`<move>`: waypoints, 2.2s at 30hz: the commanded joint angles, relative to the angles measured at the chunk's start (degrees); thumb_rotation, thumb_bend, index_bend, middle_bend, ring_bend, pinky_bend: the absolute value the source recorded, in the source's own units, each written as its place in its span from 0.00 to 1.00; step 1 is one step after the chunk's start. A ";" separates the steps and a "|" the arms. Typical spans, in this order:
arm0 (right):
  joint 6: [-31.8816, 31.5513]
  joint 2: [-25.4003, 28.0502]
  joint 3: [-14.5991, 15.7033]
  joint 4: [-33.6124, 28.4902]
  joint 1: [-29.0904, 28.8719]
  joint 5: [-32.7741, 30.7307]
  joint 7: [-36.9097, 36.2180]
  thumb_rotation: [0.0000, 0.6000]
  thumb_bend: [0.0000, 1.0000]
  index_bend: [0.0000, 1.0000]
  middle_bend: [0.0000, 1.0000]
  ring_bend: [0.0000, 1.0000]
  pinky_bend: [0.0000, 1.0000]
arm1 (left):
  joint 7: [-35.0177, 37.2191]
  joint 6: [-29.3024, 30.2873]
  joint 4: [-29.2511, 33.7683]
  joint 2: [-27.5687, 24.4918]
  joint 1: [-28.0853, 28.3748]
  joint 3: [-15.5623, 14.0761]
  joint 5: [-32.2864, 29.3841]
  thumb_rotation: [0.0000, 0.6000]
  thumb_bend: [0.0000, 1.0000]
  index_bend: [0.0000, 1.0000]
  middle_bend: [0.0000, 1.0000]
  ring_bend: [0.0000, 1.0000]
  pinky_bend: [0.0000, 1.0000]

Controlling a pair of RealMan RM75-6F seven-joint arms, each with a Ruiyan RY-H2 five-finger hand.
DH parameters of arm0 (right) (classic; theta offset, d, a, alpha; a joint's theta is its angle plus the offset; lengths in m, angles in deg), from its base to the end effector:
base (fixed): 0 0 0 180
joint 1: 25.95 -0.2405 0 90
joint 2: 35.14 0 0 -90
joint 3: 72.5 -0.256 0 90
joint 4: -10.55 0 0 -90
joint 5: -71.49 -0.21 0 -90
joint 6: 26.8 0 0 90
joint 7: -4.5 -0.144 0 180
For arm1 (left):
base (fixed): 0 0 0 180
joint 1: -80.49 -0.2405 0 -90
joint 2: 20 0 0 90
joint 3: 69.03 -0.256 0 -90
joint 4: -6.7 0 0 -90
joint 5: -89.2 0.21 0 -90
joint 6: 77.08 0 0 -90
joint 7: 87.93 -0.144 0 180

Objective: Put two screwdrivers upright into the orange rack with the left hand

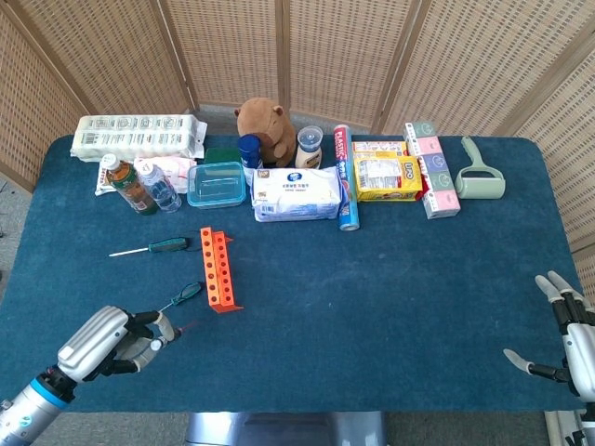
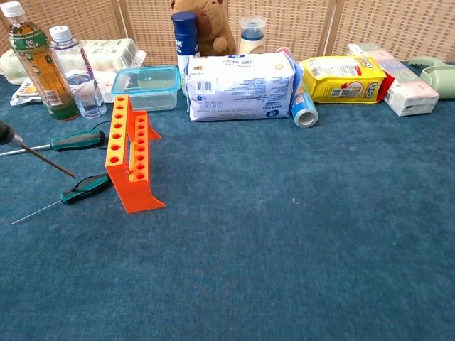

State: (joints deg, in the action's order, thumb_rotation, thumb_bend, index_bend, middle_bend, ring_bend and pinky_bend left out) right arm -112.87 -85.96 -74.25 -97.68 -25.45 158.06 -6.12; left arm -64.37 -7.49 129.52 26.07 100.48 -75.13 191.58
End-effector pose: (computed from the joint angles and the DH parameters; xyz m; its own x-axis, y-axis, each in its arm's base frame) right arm -0.2836 -0.1473 0.2034 0.1756 -0.0311 0.9840 -0.9820 0.0653 0.1773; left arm -0.1646 0.1764 0.1479 -0.0157 0.4887 0.8723 0.9313 -0.3104 0.1906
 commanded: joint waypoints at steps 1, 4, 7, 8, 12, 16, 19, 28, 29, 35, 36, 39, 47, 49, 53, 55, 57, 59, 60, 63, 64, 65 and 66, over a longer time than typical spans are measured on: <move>-0.01 -0.03 -0.04 0.02 0.00 -0.07 -0.02 0.90 0.00 0.04 0.00 0.01 0.00 | -1.44 -0.19 -0.69 0.74 0.34 0.36 0.72 1.00 0.47 0.52 0.92 0.93 0.97; -0.04 0.04 -0.10 0.01 -0.01 -0.13 -0.18 0.90 0.00 0.04 0.00 0.01 0.00 | -2.53 0.48 -0.91 1.64 0.12 0.71 0.78 1.00 0.47 0.52 0.92 0.93 0.97; -0.21 0.12 -0.08 0.10 0.09 -0.07 -0.37 0.90 0.00 0.04 0.00 0.01 0.00 | -3.58 1.36 -1.16 2.27 -0.25 1.14 0.25 1.00 0.47 0.52 0.92 0.93 0.97; -0.22 0.14 -0.06 0.11 0.11 -0.04 -0.45 0.89 0.00 0.04 0.00 0.01 0.00 | -3.66 1.56 -1.18 2.42 -0.31 1.27 0.06 1.00 0.47 0.52 0.92 0.93 0.97; -0.04 0.24 0.00 0.16 0.06 -0.03 -0.66 0.89 0.00 0.04 0.00 0.01 0.00 | -4.22 2.85 -1.88 3.24 -0.45 2.22 -0.53 1.00 0.47 0.52 0.92 0.93 0.97; 0.13 0.21 0.00 0.13 0.01 -0.17 -0.58 0.90 0.00 0.04 0.00 0.01 0.00 | -7.78 4.30 -2.63 5.18 -0.96 3.32 -0.98 1.00 0.47 0.52 0.92 0.93 0.97; 0.16 0.18 -0.06 0.06 -0.04 -0.23 -0.47 0.89 0.00 0.04 0.00 0.01 0.00 | -9.03 3.99 -2.96 6.16 -0.72 3.74 -1.46 1.00 0.47 0.52 0.92 0.93 0.97; 0.05 0.16 -0.03 0.16 0.04 -0.19 -0.57 0.90 0.00 0.04 0.00 0.01 0.00 | -12.66 3.29 -3.47 9.27 -0.36 4.97 -4.23 1.00 0.47 0.52 0.92 0.93 0.97; 0.08 0.19 -0.04 0.16 0.03 -0.20 -0.60 0.90 0.00 0.04 0.00 0.01 0.00 | -12.63 3.10 -3.51 9.49 -0.24 5.03 -4.45 1.00 0.47 0.52 0.92 0.93 0.97; 0.09 0.27 -0.03 0.20 0.06 -0.27 -0.73 0.90 0.00 0.04 0.00 0.01 0.00 | -12.70 1.82 -4.23 10.92 0.50 5.35 -5.79 1.00 0.47 0.52 0.92 0.93 0.97; 0.17 0.28 -0.03 0.20 0.03 -0.30 -0.73 0.90 0.00 0.04 0.00 0.01 0.00 | -12.48 1.71 -4.40 11.14 0.59 5.36 -5.91 1.00 0.47 0.52 0.92 0.93 0.97; 0.27 0.31 -0.06 0.15 -0.05 -0.35 -0.68 0.90 0.00 0.04 0.00 0.01 0.00 | -11.76 1.40 -4.74 11.41 0.80 5.28 -6.07 1.00 0.47 0.52 0.92 0.93 0.97; 0.33 0.34 -0.08 0.19 -0.04 -0.48 -0.82 0.90 0.00 0.04 0.00 0.01 0.00 | -10.97 0.50 -4.37 11.43 1.46 4.74 -5.26 1.00 0.47 0.52 0.92 0.93 0.97; 0.29 0.35 -0.07 0.18 -0.01 -0.47 -0.82 0.90 0.00 0.04 0.00 0.01 0.00 | -11.41 0.41 -4.08 11.45 1.50 4.73 -5.41 1.00 0.48 0.52 0.92 0.93 0.97; 0.27 0.34 -0.02 0.24 0.03 -0.43 -0.86 0.90 0.00 0.04 0.00 0.01 0.00 | -11.61 0.04 -3.93 11.50 1.64 4.67 -6.00 1.00 0.47 0.52 0.92 0.93 0.97; 0.38 0.36 -0.05 0.21 -0.03 -0.51 -0.85 0.90 0.00 0.04 0.00 0.01 0.00 | -11.62 0.11 -4.04 11.53 1.64 4.76 -6.27 1.00 0.47 0.52 0.92 0.93 0.97; 0.40 0.36 -0.11 0.19 -0.07 -0.58 -0.80 0.90 0.00 0.04 0.00 0.01 0.00 | -11.49 0.39 -4.17 11.58 1.58 4.87 -6.42 1.00 0.47 0.52 0.92 0.93 0.97; 0.37 0.32 -0.03 0.21 -0.01 -0.51 -0.72 0.90 0.00 0.04 0.00 0.01 0.00 | -11.32 0.50 -4.30 11.51 1.56 4.88 -6.51 1.00 0.47 0.52 0.92 0.93 0.97; 0.34 0.34 -0.07 0.20 -0.01 -0.54 -0.78 0.90 0.00 0.04 0.00 0.01 0.00 | -11.30 0.29 -4.42 11.39 1.63 4.86 -6.72 1.00 0.47 0.52 0.92 0.93 0.97; 0.19 0.44 -0.11 0.21 0.08 -0.63 -0.99 0.90 0.00 0.04 0.00 0.02 0.00 | -11.10 -0.07 -4.52 11.47 1.83 4.92 -7.14 1.00 0.47 0.52 0.92 0.93 0.97; 0.13 0.46 -0.13 0.23 0.11 -0.65 -1.03 0.89 0.00 0.04 0.00 0.02 0.00 | -11.02 -0.16 -4.55 11.52 1.89 4.93 -7.22 1.00 0.47 0.52 0.92 0.93 0.97; 0.09 0.48 -0.13 0.24 0.14 -0.66 -1.05 0.89 0.00 0.04 0.00 0.02 0.00 | -10.94 -0.25 -4.59 11.56 1.95 4.95 -7.29 1.00 0.47 0.52 0.92 0.93 0.97; 0.06 0.49 -0.13 0.25 0.17 -0.67 -1.10 0.89 0.00 0.04 0.00 0.02 0.00 | -10.88 -0.39 -4.67 11.62 2.05 4.99 -7.40 1.00 0.47 0.52 0.92 0.93 0.97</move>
State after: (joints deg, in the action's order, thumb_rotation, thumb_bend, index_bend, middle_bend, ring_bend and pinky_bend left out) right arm -112.81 -85.47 -74.37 -97.44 -25.29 157.39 -7.22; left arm -75.27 -7.86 124.88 37.67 102.51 -70.16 184.20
